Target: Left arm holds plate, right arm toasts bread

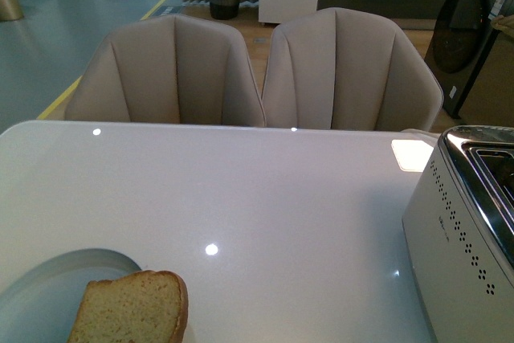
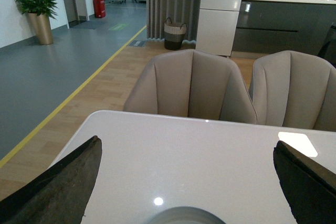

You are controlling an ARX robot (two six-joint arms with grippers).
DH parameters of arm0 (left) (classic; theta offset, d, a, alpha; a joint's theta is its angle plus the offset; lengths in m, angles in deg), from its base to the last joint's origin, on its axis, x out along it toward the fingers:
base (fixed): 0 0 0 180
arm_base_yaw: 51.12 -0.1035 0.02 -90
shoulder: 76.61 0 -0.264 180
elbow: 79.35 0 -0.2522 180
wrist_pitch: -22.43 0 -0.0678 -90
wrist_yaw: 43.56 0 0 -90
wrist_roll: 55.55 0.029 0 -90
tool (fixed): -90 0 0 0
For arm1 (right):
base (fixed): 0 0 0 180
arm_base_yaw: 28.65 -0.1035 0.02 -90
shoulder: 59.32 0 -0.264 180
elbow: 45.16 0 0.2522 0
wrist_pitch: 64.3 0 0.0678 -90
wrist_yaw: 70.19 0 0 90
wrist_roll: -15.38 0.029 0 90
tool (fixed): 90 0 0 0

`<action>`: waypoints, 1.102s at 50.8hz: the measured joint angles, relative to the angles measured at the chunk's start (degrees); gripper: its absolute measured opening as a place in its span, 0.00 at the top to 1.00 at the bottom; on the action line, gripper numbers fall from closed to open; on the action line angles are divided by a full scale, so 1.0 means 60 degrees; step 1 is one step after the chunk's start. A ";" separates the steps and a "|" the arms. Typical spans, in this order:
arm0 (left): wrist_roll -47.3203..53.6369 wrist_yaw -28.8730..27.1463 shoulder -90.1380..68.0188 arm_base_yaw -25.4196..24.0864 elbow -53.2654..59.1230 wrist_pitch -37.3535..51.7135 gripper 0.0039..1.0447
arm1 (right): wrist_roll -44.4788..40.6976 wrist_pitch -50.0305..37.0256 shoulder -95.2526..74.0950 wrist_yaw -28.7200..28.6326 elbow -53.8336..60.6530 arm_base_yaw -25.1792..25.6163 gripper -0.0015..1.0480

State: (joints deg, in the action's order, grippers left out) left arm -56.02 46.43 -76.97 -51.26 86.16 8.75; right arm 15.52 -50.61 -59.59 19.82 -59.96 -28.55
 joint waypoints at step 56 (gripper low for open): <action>0.1443 0.5439 -0.8954 -0.2779 -0.2765 0.0332 0.07 | 0.0004 0.0000 0.0000 0.0000 0.0000 0.0000 0.08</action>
State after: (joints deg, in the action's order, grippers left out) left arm -47.36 79.06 -130.69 -67.94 69.57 10.74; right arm 15.54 -50.61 -59.59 19.82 -59.96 -28.55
